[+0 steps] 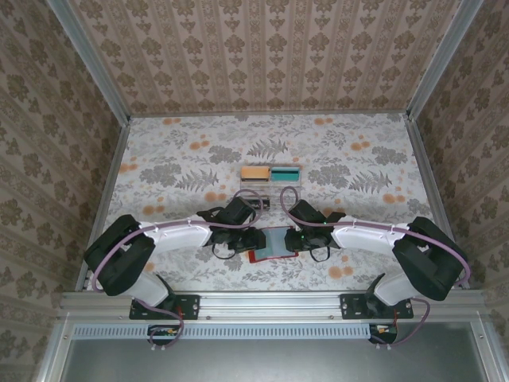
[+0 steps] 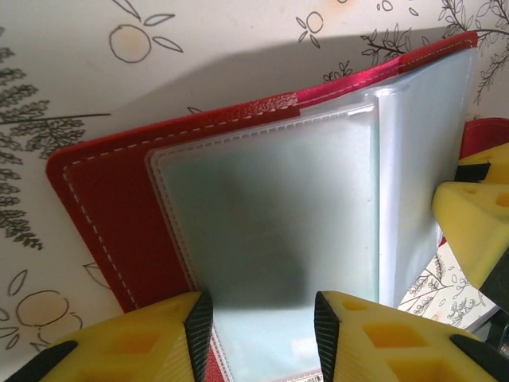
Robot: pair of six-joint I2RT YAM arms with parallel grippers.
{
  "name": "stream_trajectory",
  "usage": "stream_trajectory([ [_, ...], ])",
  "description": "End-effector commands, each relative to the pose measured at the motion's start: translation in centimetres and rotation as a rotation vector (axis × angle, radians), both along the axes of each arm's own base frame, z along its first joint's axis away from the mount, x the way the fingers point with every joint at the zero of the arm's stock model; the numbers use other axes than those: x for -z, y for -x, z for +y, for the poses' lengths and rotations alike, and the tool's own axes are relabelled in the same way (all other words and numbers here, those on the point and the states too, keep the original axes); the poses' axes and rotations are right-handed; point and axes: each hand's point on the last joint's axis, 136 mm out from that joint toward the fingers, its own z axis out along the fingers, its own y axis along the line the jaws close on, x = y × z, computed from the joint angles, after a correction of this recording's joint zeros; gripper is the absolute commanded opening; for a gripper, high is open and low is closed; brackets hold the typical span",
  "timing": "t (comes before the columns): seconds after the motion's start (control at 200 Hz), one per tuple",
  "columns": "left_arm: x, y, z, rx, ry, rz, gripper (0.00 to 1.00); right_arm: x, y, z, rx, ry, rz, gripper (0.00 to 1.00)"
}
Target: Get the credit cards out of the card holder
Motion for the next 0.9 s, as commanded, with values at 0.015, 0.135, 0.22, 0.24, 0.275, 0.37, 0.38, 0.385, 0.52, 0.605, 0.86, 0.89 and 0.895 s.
stream_trajectory([
  [0.015, -1.3, -0.1, -2.0, 0.050, 0.069, -0.020, 0.43, 2.1, 1.7, -0.9, 0.007, 0.028, 0.082, 0.25],
  [0.135, -1.8, -0.2, -2.2, 0.052, 0.086, -0.032, 0.43, 2.2, 1.7, -0.9, 0.006, 0.031, 0.085, 0.25],
  [0.22, -2.1, -0.3, -2.4, 0.055, 0.096, -0.041, 0.44, 2.2, 1.7, -0.9, 0.006, 0.032, 0.085, 0.25],
  [0.24, -2.2, -0.3, -2.4, 0.056, 0.098, -0.042, 0.44, 2.2, 1.7, -0.8, 0.006, 0.031, 0.085, 0.25],
  [0.275, -2.2, -0.3, -2.5, 0.056, 0.100, -0.043, 0.44, 2.2, 1.7, -0.8, 0.007, 0.031, 0.085, 0.25],
  [0.37, -2.3, -0.4, -2.5, 0.054, 0.101, -0.043, 0.44, 2.4, 1.7, -0.8, 0.005, 0.032, 0.087, 0.25],
  [0.38, -2.3, -0.4, -2.5, 0.054, 0.100, -0.042, 0.44, 2.4, 1.7, -0.8, 0.006, 0.031, 0.088, 0.25],
  [0.385, -2.3, -0.3, -2.5, 0.054, 0.100, -0.042, 0.44, 2.4, 1.7, -0.8, 0.005, 0.032, 0.088, 0.25],
  [0.52, -2.1, -0.4, -2.0, 0.044, 0.078, -0.043, 0.44, 2.0, 1.6, -0.8, 0.003, 0.030, 0.080, 0.26],
  [0.605, -2.2, -0.6, -1.4, 0.026, 0.060, -0.056, 0.44, 1.1, 1.2, -0.5, 0.001, 0.023, 0.059, 0.26],
  [0.86, -2.0, -1.0, 1.4, -0.069, 0.024, -0.081, 0.39, -3.5, -0.2, 2.1, -0.057, -0.027, -0.045, 0.26],
  [0.89, -1.9, -1.0, 1.7, -0.080, 0.021, -0.080, 0.38, -3.8, -0.3, 2.6, -0.068, -0.037, -0.047, 0.24],
  [0.895, -1.9, -0.9, 1.8, -0.082, 0.019, -0.080, 0.37, -3.8, -0.3, 2.7, -0.070, -0.038, -0.047, 0.24],
])
